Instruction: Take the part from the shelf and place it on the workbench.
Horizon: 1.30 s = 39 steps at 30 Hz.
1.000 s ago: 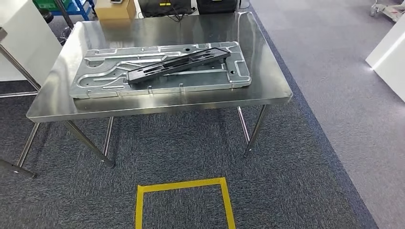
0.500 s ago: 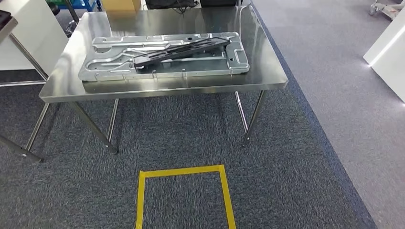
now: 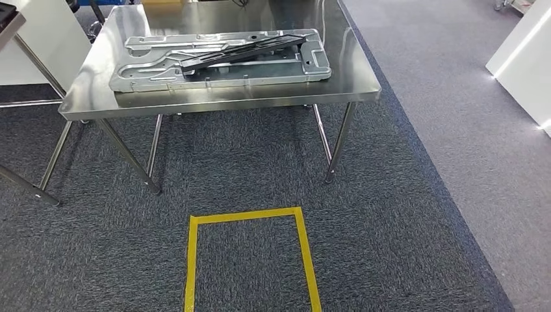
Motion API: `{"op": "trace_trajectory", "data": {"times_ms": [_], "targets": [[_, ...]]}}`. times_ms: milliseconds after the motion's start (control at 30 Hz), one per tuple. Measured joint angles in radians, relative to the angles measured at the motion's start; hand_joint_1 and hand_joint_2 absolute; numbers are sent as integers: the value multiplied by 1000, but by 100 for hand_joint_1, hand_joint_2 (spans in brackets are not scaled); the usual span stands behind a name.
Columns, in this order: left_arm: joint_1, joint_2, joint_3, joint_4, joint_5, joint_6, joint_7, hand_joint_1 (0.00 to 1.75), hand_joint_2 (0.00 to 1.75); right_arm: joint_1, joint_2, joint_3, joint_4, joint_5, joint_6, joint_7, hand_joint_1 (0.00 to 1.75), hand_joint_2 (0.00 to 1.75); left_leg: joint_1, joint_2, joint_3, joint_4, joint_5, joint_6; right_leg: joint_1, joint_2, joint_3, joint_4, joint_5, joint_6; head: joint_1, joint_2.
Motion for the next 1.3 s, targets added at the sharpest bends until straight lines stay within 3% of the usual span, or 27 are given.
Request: {"op": "trace_trajectory", "data": {"times_ms": [33,67,167,200,233,267,333,400,467,533,567,667,700,733,767,800,867,933,967,1033,1067,1133,1167,1200,1233,1300], "targets": [[1,3,0,0,0,0,0,0,0,0,0,-1,0,0,0,2,0,0,1,-2,-7,6,-8,-6,-2,-2,-9,-2,9,-8,0,0],[2,6,0,1,0,0,0,0,0,1,0,-1,0,0,-2,5,0,0,2,-4,-15,26,-35,-11,-5,-4,-19,-3,20,-17,0,0],[5,11,0,1,0,0,3,0,0,3,-1,-1,1,0,-8,17,0,0,10,-8,-57,188,-175,-26,-4,-8,-58,3,50,-29,0,0],[5,12,0,1,0,0,5,0,0,3,-1,-2,1,0,-10,18,0,0,12,-8,-63,243,-197,-30,-3,-8,-74,8,60,-29,0,0],[5,12,0,1,0,0,6,0,0,4,-1,-2,1,0,-11,18,0,0,15,-8,-58,271,-196,-32,-3,-8,-92,14,69,-28,0,0],[5,12,0,1,0,0,7,0,0,4,-1,-2,1,0,-11,17,0,0,17,-8,-37,266,-175,-34,-3,-8,-109,21,77,-26,0,0],[2,12,0,1,0,-1,8,0,0,3,0,-2,1,0,-10,13,0,0,20,-9,52,160,-129,-33,-4,-7,-140,35,90,-19,0,0],[-1,12,0,1,0,-1,10,0,0,4,2,-2,1,0,-10,9,0,0,18,-13,140,27,-128,-26,-2,-7,-159,46,103,-9,0,0],[-3,11,0,1,0,-2,12,0,0,5,2,-3,1,-2,-10,8,0,0,12,-15,162,-24,-137,-14,-2,-7,-169,48,119,4,0,0],[-3,10,0,1,0,-4,15,0,0,6,3,-5,1,-5,-10,8,0,0,13,-12,146,-29,-122,2,-4,-5,-178,51,120,16,0,0],[-4,10,0,1,0,-4,17,0,0,6,3,-7,1,-5,-10,8,0,0,14,-10,137,-31,-112,12,-5,-3,-186,67,96,21,0,0],[-7,9,-1,1,0,-5,19,0,0,7,3,-10,1,-5,-10,8,0,0,12,-6,101,-32,-80,28,-7,2,-229,221,-44,28,0,0],[-7,8,-1,1,0,-5,19,0,0,7,3,-10,1,-5,-8,7,0,0,10,-6,87,-30,-69,29,-8,2,-239,280,-73,29,0,0],[-8,7,-1,1,0,-5,20,0,0,7,3,-10,1,-5,-6,4,0,0,8,-6,72,-28,-58,29,-8,2,-239,317,-77,30,0,0],[-8,6,-1,1,0,-6,21,0,0,6,3,-11,1,-4,-4,1,0,0,7,-5,55,-24,-48,28,-8,2,-223,324,-58,29,0,0],[-8,4,-2,1,0,-6,22,0,0,6,4,-11,1,-3,-2,-2,0,0,6,-5,38,-18,-39,26,-8,2,-190,295,-27,27,0,0],[-9,0,-2,1,0,-6,24,0,0,3,2,-11,1,0,-1,-6,0,0,4,-6,9,-6,-24,21,-5,2,-83,159,11,18,0,0],[-10,-4,-3,1,0,-6,25,0,0,0,0,-11,1,4,-1,-7,0,0,3,-5,-6,1,-7,12,1,2,-1,31,-3,8,0,0],[-11,-6,-3,1,0,-6,25,0,0,-1,-1,-11,1,5,-1,-7,0,0,3,-4,-10,0,2,6,4,3,12,2,-10,3,0,0],[-11,-7,-4,1,0,-7,26,0,0,-1,0,-11,1,6,-1,-7,0,0,5,-6,-15,-3,14,-6,2,1,1,-5,4,-9,0,0],[-11,-7,-4,1,0,-7,26,0,0,-1,0,-11,1,6,-1,-7,0,0,6,-7,-22,9,-5,-11,0,-1,-8,-6,16,-17,0,0],[-11,-8,-4,1,0,-7,27,0,0,-3,1,-11,1,6,0,-7,0,0,11,-10,-45,87,-99,-20,-4,-7,-34,-8,41,-29,0,0],[-11,-8,-4,1,0,-7,27,0,0,-3,1,-11,1,6,-1,-7,0,0,13,-10,-58,150,-154,-25,-3,-7,-48,-6,52,-32,0,0],[-11,-8,-4,1,0,-7,27,0,0,-2,1,-11,1,5,-1,-7,0,0,16,-10,-66,214,-189,-29,-3,-8,-65,-3,63,-32,0,0],[-11,-8,-4,1,0,-7,27,0,0,-2,1,-11,1,4,-2,-9,0,0,18,-10,-65,263,-199,-32,-2,-8,-83,2,74,-31,0,0],[-13,-8,-4,1,0,-7,27,0,0,-2,1,-12,1,-1,-3,-20,0,0,22,-10,-26,276,-153,-36,-2,-8,-124,18,94,-27,0,0]]}}
